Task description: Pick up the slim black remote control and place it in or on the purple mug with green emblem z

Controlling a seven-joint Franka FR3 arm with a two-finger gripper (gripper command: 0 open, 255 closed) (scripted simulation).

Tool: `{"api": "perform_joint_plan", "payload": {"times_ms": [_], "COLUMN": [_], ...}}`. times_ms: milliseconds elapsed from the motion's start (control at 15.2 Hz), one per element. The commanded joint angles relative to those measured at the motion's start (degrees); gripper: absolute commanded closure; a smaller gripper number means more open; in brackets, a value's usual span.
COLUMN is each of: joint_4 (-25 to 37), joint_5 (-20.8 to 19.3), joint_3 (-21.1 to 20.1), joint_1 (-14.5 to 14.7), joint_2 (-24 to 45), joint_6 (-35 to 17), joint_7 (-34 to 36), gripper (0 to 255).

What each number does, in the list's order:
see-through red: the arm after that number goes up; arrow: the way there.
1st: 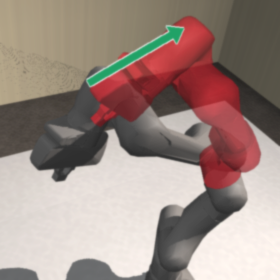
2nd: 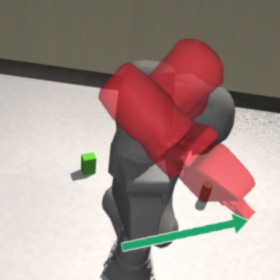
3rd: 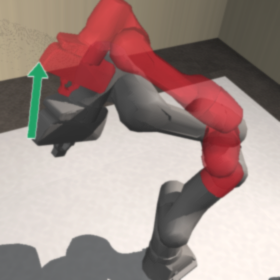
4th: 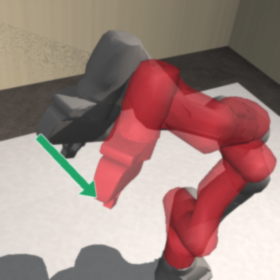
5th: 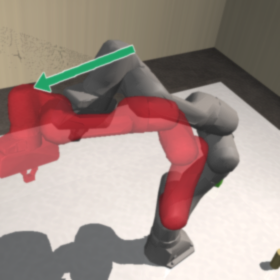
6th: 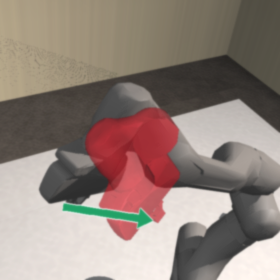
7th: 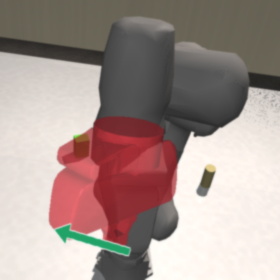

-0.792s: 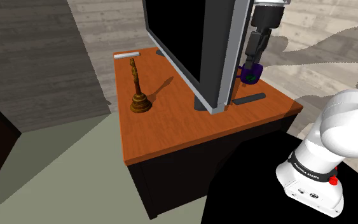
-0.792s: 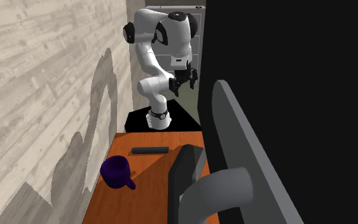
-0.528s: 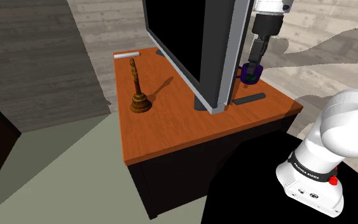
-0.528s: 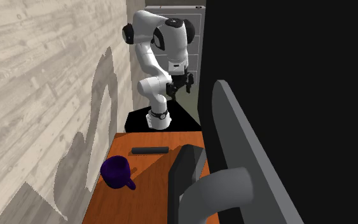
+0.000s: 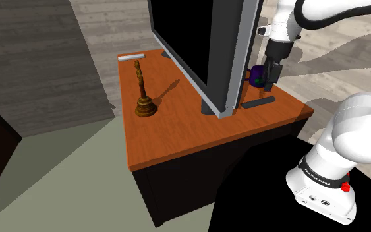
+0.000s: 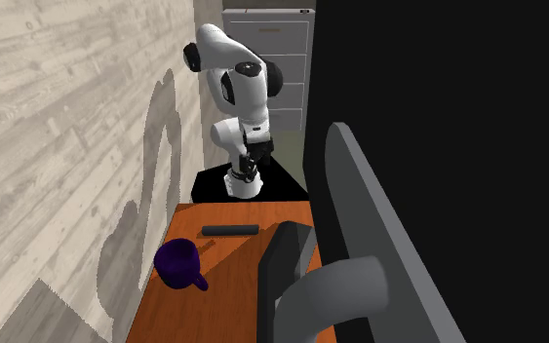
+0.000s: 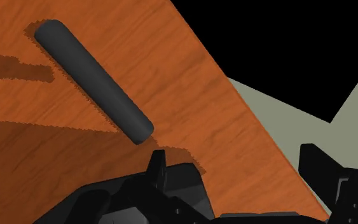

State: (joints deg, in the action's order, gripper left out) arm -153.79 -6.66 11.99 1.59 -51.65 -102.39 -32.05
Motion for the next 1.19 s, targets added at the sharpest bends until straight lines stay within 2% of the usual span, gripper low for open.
{"api": "perform_joint_plan", "payload": {"times_ms": [0, 462, 792, 1122], "joint_4": [-2.6, -6.4, -5.4, -6.8], "joint_5": [-3.1, -13.4, -18.0, -18.5], "joint_3": [2.7, 13.8, 22.3, 24.2], "joint_1": [0.0, 0.1, 2.7, 3.3], "joint_2": [0.3, 8.6, 18.8, 23.0], "joint_6": [-3.6, -18.8, -30.9, -36.5], "joint_7": [-5.4, -23.5, -35.6, -35.8], "gripper": [0, 0, 0, 0]}}
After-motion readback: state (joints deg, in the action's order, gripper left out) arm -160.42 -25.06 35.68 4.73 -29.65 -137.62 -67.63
